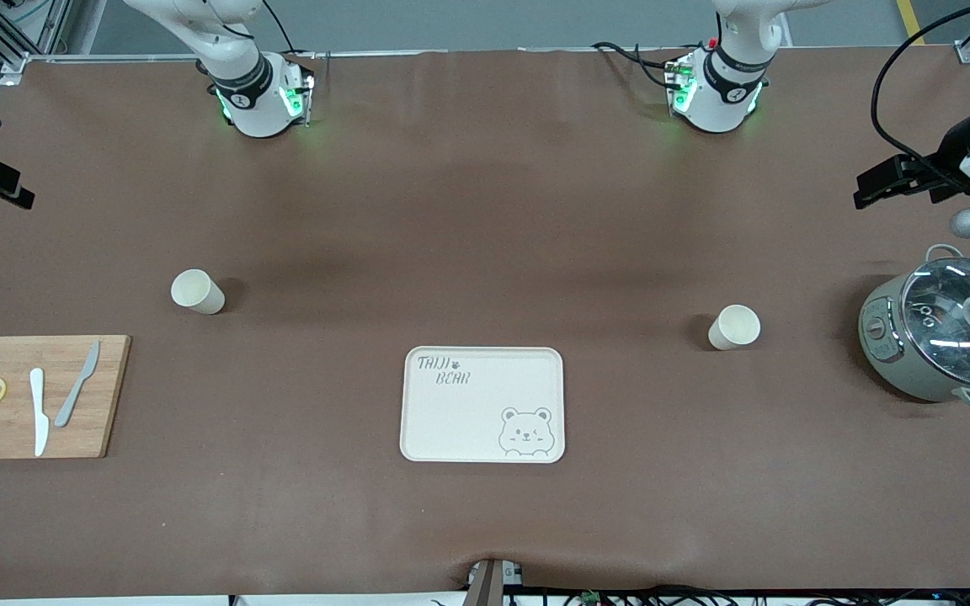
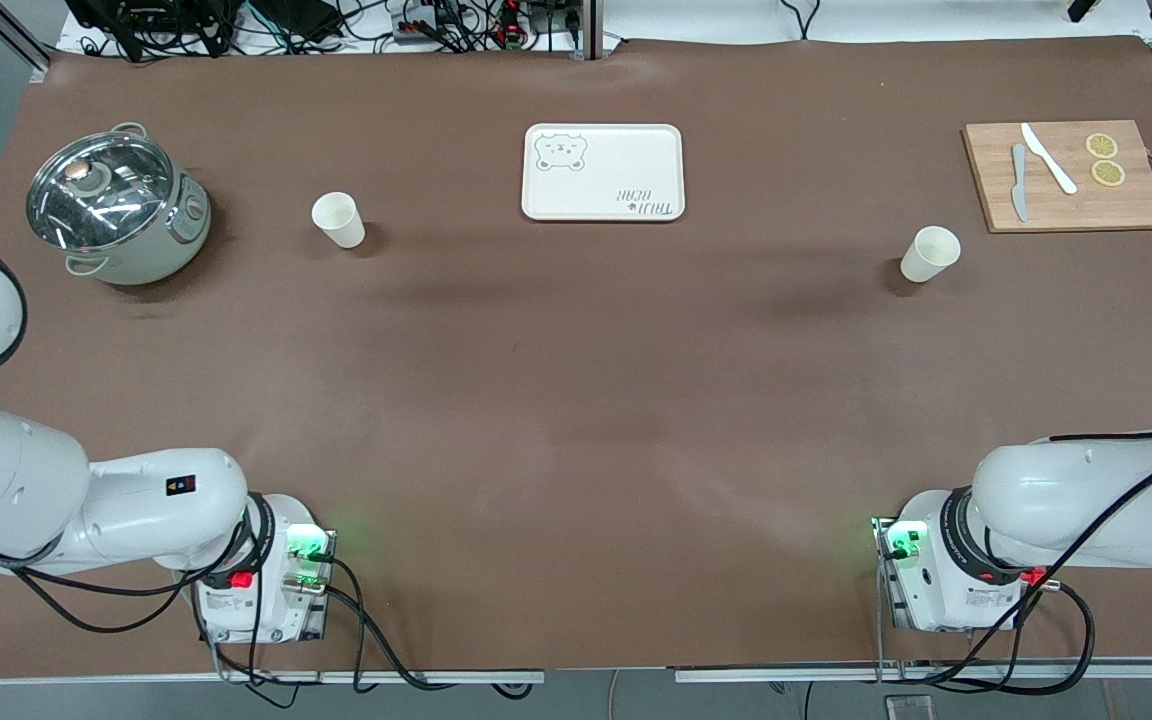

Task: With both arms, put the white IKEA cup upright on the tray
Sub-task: 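Move the left gripper down over the white paper cup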

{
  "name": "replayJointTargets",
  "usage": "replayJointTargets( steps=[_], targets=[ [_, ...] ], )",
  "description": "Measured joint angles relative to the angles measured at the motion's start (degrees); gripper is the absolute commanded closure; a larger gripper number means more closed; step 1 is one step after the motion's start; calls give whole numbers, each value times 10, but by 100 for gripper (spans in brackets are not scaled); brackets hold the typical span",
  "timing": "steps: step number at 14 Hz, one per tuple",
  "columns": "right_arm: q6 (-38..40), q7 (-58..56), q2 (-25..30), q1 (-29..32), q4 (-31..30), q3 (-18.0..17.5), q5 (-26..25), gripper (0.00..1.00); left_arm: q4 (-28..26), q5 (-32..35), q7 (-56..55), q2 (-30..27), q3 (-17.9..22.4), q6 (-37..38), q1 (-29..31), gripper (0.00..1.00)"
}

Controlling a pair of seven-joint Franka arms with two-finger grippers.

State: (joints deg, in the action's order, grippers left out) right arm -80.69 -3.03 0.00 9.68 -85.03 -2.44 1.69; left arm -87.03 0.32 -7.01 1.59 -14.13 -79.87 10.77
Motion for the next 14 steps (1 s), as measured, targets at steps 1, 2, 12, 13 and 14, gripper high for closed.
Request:
replayJointTargets(
  steps=[1,2,12,13,14],
  targets=[
    [0,0,0,0,0,0,0,0,0,0,0,4,0,0,0,0],
    [0,0,0,0,0,0,0,0,0,0,0,8,0,0,0,0],
    [0,0,-1,10,0,1,6,0,-22,7,0,37,0,-43,0,0],
    [0,0,-1,12,0,1,6,0,-23,7,0,38,0,-47,0,0],
    [0,0,-1,13,0,1,7,0,-25,7,0,40,0,-54,0,0]
  ],
)
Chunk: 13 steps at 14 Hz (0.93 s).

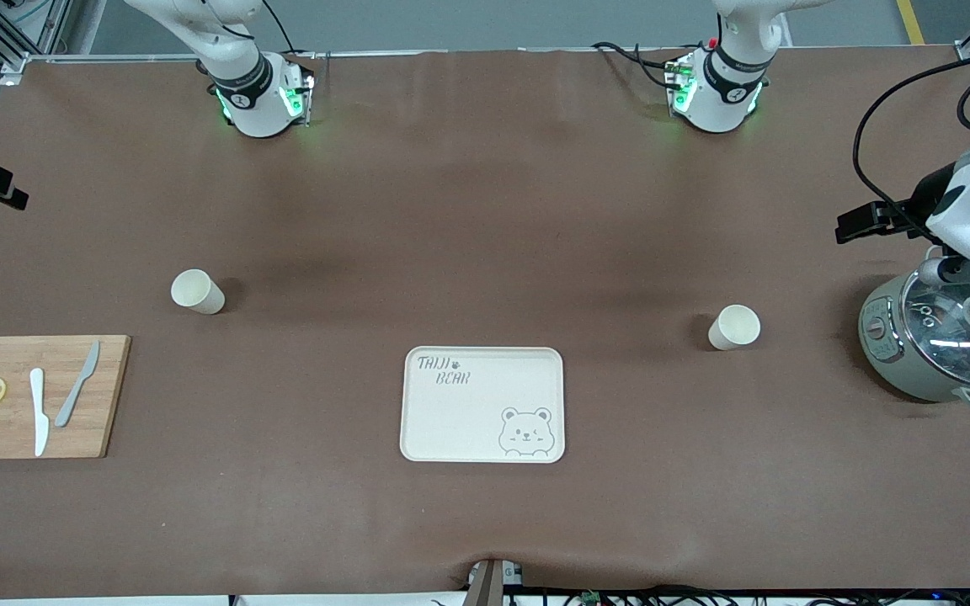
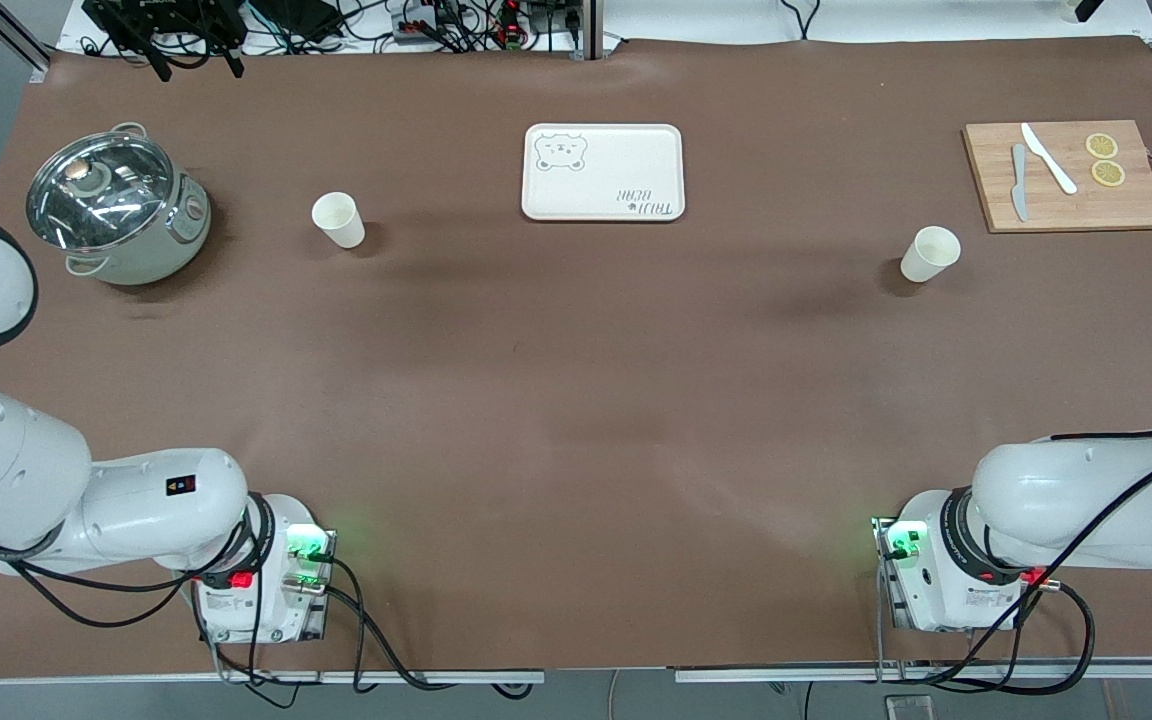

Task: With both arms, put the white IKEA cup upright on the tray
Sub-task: 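Move the left gripper down over the white paper cup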

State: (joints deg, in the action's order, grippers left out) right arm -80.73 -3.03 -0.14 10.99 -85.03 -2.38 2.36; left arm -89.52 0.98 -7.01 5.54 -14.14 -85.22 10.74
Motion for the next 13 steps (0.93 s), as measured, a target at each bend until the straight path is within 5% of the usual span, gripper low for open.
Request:
replayJointTargets(
  steps=[4,13],
  targets=[
    [0,0,0,6,0,0,2,0,-29,0,0,5,0,-44,0,0],
    [0,0,-1,7,0,0,3,0,-185,1,-48,46,-4,-254,-3,0]
  ],
)
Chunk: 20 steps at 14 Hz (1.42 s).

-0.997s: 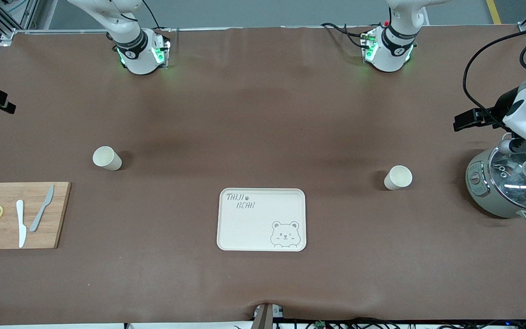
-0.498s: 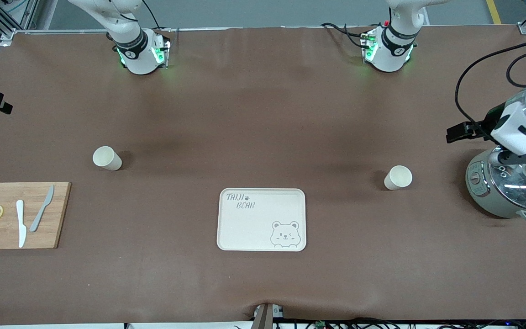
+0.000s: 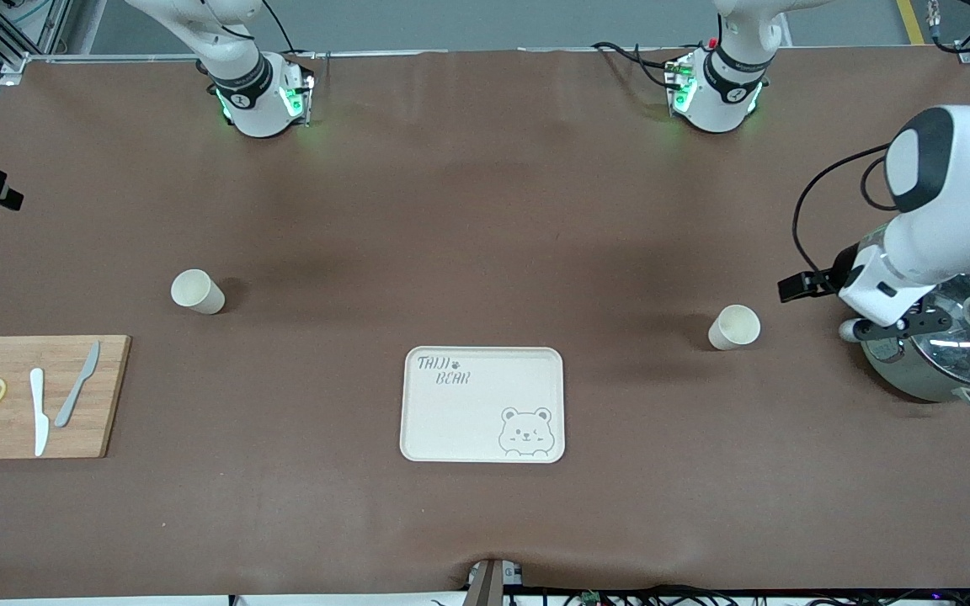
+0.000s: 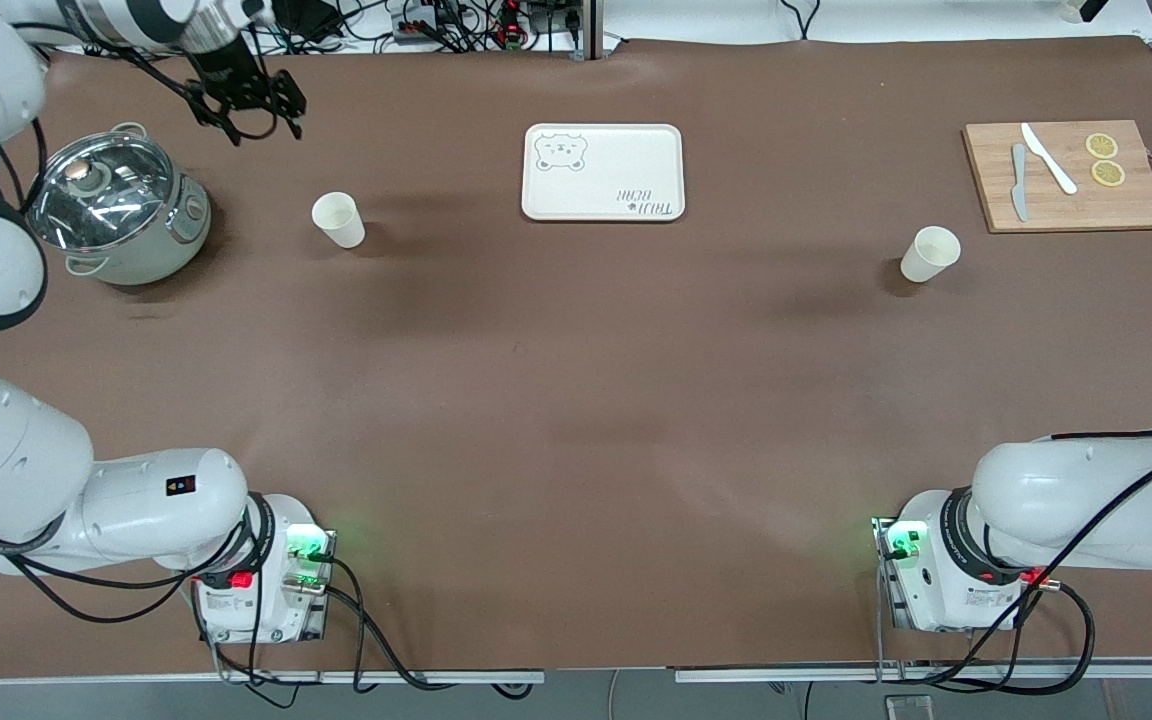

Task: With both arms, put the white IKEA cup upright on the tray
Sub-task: 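Move the left gripper down over the white paper cup, then close the left gripper on the white cup's rim and lift it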

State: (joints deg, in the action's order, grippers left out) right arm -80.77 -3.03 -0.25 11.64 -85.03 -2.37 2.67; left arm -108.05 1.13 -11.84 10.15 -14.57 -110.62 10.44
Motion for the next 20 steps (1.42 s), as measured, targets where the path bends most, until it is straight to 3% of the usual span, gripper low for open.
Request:
replayJointTargets(
  steps=[4,9,16,20],
  targets=[
    [-3,0,-2,0,0,0,0,0,-8,0,-8,33,-2,-15,-1,0],
    [-3,0,-2,0,0,0,0,0,-55,0,-8,69,-1,-104,0,0],
    [-3,0,-3,1,0,0,0,0,-76,0,-9,94,2,-147,2,20],
    [-3,0,-3,1,0,0,1,0,-76,0,-9,117,4,-171,11,43]
  ],
)
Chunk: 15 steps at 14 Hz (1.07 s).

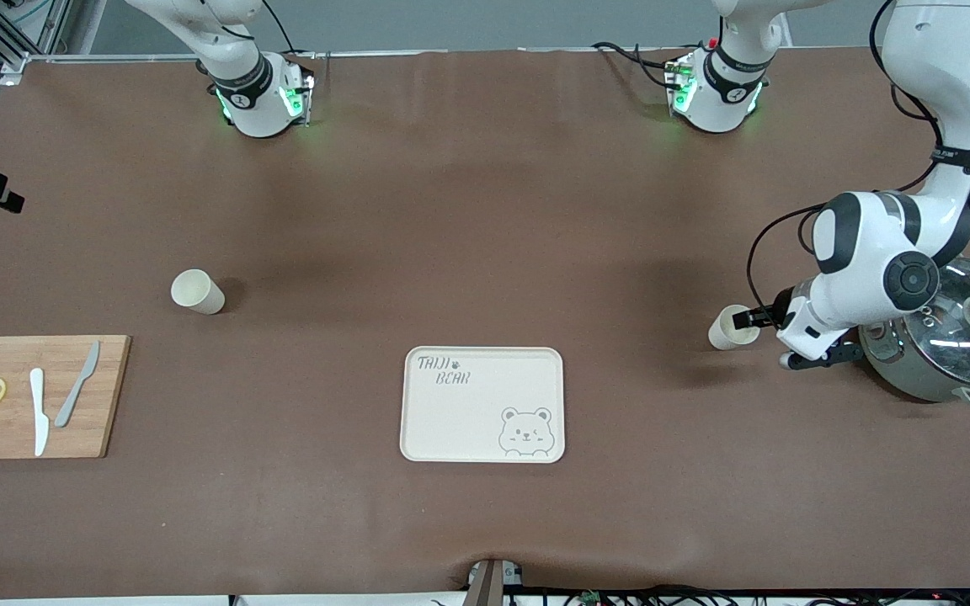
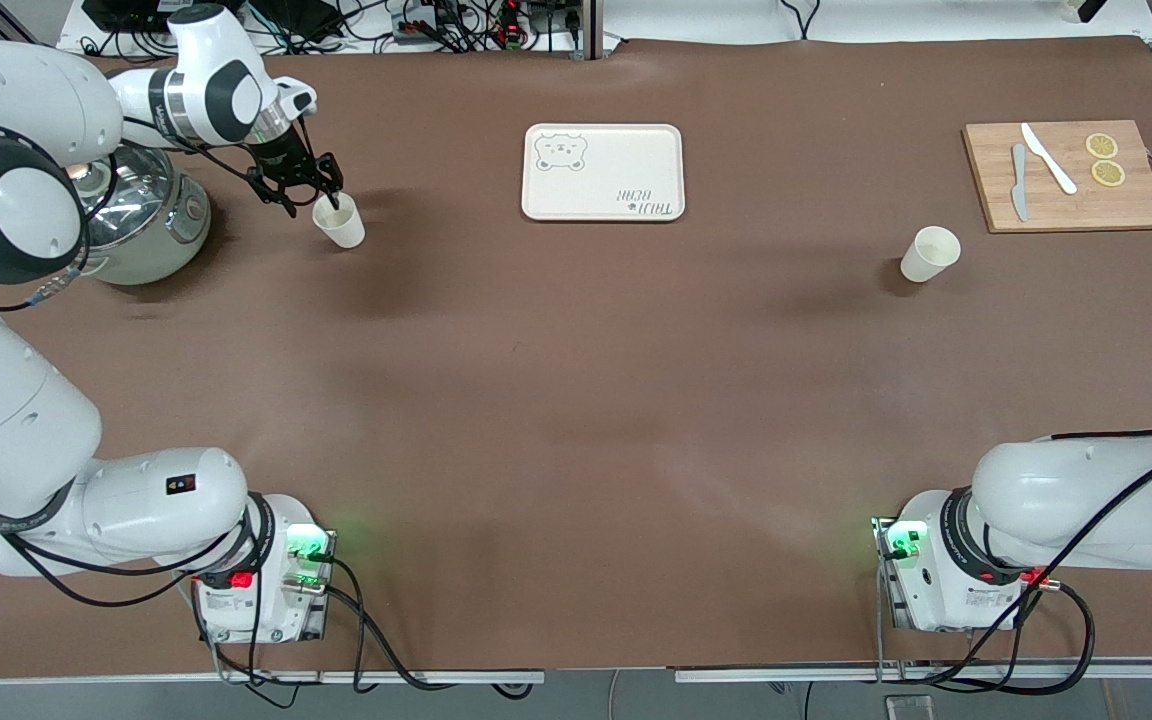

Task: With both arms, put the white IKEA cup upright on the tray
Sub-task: 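Close the left gripper on the white cup's rim and lift it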

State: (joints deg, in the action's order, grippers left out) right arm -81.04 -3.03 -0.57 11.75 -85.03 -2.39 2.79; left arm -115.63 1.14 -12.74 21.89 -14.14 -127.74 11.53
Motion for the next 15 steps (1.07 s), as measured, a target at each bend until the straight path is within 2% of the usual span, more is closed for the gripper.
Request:
replayJointTargets(
  steps=[3,6,11,15],
  targets=[
    [0,0,0,3,0,1,0,0,0,0,0,14,0,-29,3,64],
    [-4,0,-4,14,0,1,0,0,0,0,0,21,0,-49,3,100],
    [-21,0,-12,31,0,1,0,0,1,0,-41,22,-3,-53,2,100],
    [-65,0,-49,35,-1,1,-1,0,12,0,-55,22,-6,-53,0,100]
  ],
)
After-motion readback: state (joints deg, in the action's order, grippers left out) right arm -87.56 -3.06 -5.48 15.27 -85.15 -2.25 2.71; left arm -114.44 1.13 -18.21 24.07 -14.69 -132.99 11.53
